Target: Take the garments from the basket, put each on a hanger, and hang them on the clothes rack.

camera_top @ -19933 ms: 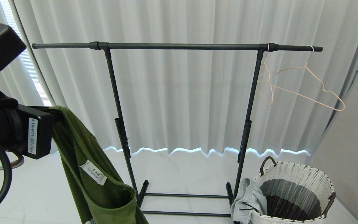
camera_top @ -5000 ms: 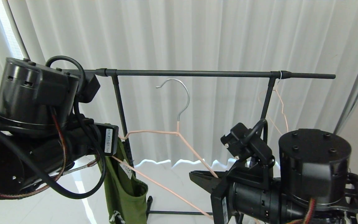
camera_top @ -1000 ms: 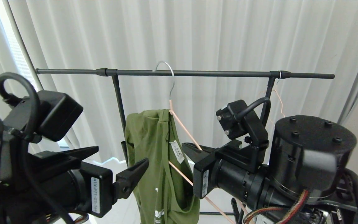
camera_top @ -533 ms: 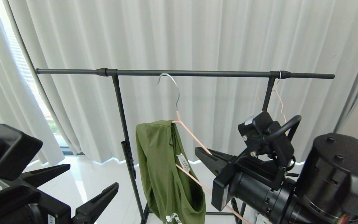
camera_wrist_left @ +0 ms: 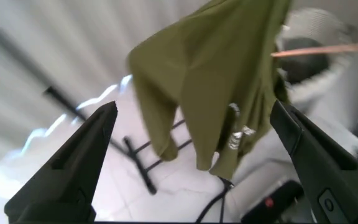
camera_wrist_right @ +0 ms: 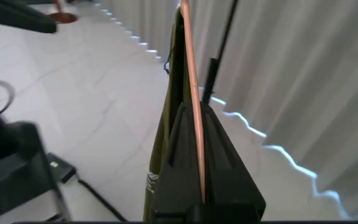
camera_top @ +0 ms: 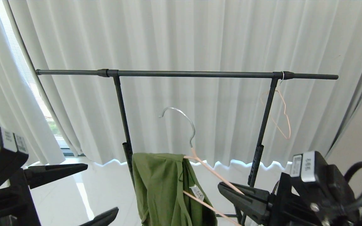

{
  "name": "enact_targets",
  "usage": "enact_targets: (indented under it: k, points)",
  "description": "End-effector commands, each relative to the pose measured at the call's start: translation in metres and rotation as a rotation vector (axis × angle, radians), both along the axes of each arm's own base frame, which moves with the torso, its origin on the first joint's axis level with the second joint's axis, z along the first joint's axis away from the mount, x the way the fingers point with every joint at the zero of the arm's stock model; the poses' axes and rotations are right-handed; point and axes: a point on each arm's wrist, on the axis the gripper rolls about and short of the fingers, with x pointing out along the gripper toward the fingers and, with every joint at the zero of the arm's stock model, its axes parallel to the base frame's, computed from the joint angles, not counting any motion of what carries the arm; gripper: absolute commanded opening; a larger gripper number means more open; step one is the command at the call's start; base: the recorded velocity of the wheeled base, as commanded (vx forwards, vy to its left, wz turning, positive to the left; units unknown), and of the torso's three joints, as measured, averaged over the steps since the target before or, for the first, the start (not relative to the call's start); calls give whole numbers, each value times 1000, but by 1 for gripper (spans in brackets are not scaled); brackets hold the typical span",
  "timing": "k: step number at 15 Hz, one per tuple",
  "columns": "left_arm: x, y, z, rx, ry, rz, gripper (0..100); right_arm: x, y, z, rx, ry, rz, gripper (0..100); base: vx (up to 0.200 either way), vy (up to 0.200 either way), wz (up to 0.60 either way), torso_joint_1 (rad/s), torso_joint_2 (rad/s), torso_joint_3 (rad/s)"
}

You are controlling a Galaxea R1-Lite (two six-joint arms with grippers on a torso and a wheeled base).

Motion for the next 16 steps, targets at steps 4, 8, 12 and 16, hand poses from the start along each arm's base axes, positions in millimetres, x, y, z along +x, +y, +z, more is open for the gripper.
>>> enact_targets:
  k: [4,8,12,16]
  points:
    - [-7,1,-19,0,-28,-243,100,-33,-16,-8,-15,9,178,0,0,0,0,0,0,0]
    - [-14,-2,-30,-8,-10,-389,100,-51,-12,-9,-21,17,311,0,0,0,0,0,0,0]
    - [-27,0,-50,20,36,-469,100,-54,-7,-12,-35,23,377,0,0,0,0,0,0,0]
    - [-31,-3,-50,18,37,-523,100,-59,2,-14,-48,30,408,0,0,0,0,0,0,0]
